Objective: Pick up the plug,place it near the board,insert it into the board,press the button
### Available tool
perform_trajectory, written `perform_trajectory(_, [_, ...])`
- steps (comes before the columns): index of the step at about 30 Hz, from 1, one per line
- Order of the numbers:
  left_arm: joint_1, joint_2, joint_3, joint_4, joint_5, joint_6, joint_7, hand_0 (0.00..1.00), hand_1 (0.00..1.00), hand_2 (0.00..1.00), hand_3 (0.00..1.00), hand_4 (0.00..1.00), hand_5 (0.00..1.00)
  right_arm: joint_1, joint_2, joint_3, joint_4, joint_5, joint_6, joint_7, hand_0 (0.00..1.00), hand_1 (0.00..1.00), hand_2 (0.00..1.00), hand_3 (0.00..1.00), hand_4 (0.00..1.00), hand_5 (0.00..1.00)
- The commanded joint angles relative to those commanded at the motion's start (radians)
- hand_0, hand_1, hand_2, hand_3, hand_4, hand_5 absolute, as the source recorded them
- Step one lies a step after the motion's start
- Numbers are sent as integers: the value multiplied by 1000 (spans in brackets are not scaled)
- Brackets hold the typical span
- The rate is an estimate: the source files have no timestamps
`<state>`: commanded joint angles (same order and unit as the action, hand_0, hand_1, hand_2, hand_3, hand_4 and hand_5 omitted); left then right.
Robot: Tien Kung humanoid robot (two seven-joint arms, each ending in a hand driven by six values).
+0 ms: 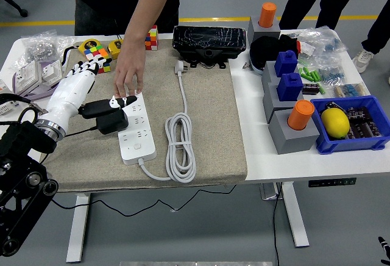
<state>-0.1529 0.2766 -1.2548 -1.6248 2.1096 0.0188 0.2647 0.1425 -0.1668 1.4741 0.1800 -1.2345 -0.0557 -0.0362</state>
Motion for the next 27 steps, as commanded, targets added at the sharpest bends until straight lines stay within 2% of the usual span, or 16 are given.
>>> perform_trajectory(2, [5,1,1,-7,-1,-11,5,998,998,998,998,998,770,0,0,2,0,-1,0,0,861,831,795,823,998,998])
perform_trajectory(4, [17,6,6,-23,-4,-42,20,959,970,961,998,998,757,0,0,2,0,-1,0,0,860,830,795,823,998,998])
perform_trajectory(7, [33,14,17,-49,-8,-102,46,959,970,961,998,998,757,-1,0,3,0,-1,0,0,860,830,795,823,998,998])
perform_trajectory(9, [40,18,22,-69,-13,-164,67,959,970,961,998,998,757,-2,-1,4,0,-2,0,0,860,830,795,823,998,998])
perform_trajectory(10, [42,20,26,-77,-17,-201,75,466,558,578,941,981,429,-2,-1,5,0,-3,0,-1,861,829,795,823,998,998])
perform_trajectory(12, [47,22,39,-87,-10,-248,84,466,558,578,941,981,429,-2,-1,3,0,-1,0,0,861,829,795,823,998,998])
perform_trajectory(14, [52,19,47,-86,-1,-274,83,466,558,578,941,981,429,-1,0,1,0,0,1,0,861,829,795,823,998,998])
perform_trajectory(15, [53,17,49,-84,3,-279,82,238,122,232,860,587,2,-1,1,1,0,0,1,1,861,829,795,823,998,998])
perform_trajectory(20, [63,17,65,-81,21,-311,91,238,122,232,860,587,2,-2,1,-3,0,4,2,1,862,830,795,823,998,998])
perform_trajectory(21, [64,17,66,-81,19,-314,93,176,19,129,833,300,2,-2,1,-2,0,3,2,1,862,825,795,823,998,998])
perform_trajectory(26, [69,19,78,-76,9,-343,116,176,19,129,833,300,2,-5,-1,2,0,-2,1,-1,862,825,795,823,998,998])
perform_trajectory(27, [69,20,80,-75,9,-347,119,164,2,115,833,341,2,-5,-1,3,0,-3,1,-1,862,824,795,822,998,998])
